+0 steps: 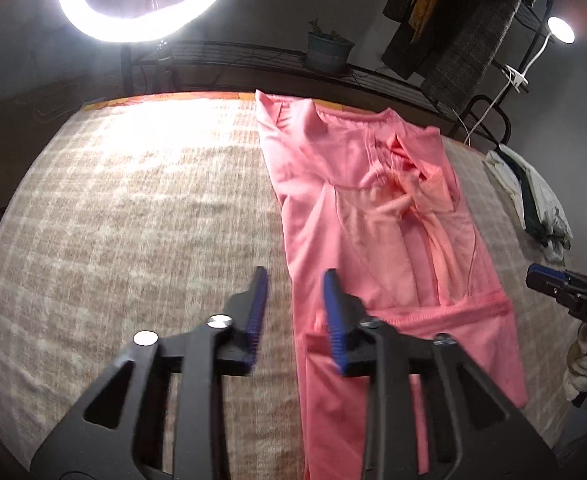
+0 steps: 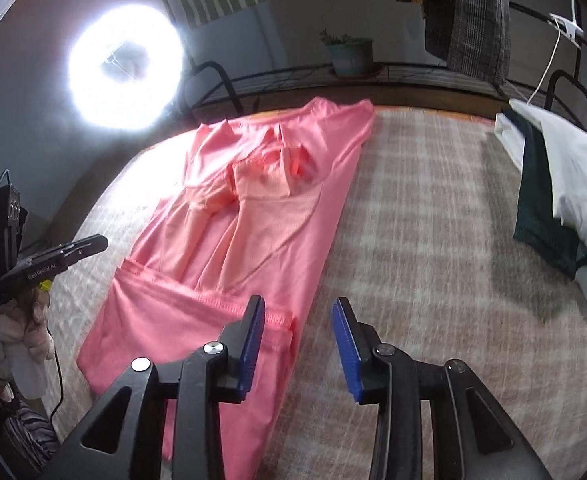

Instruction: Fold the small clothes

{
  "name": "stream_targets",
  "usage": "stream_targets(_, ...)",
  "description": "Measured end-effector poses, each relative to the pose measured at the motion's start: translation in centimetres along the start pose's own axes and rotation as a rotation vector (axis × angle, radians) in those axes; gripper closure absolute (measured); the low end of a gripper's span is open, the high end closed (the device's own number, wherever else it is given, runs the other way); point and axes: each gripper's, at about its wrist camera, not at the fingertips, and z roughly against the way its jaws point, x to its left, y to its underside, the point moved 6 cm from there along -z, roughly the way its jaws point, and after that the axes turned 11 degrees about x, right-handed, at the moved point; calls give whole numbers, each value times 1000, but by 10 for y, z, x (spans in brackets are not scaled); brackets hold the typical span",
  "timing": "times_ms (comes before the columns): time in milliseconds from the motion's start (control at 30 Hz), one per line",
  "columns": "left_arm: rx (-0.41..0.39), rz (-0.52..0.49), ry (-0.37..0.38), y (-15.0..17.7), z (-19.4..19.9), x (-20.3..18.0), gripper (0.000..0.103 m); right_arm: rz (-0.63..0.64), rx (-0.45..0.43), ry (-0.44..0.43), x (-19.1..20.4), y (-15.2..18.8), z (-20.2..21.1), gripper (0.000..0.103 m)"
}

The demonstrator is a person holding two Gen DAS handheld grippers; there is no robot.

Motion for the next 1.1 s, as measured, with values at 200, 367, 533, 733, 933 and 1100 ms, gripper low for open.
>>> stream_targets(200, 17, 8, 19, -35, -20, 9, 69, -48, -3, -2, -23, -30, -13, 66)
stream_targets(367, 2, -15, 66, -73, -32, -4, 69, -107, -25, -51, -44, -57, -24, 66)
stream_targets(533, 8, -88, 112, -112, -49, -41, 69, -115, -18, -58, -62, -77, -46, 66)
stream_targets(733, 52, -162, 161, -148, -93, -90, 69, -173, -39, -119, -88, -98, -60, 64)
stream_targets(933, 132, -198, 188, -172, -152, -125, 69, -235, -75, -207, -108, -129, -72, 64)
stream_targets(1100, 143, -185, 230, -183, -176, -136, 79, -253, -72, -247, -117, -146, -87, 64)
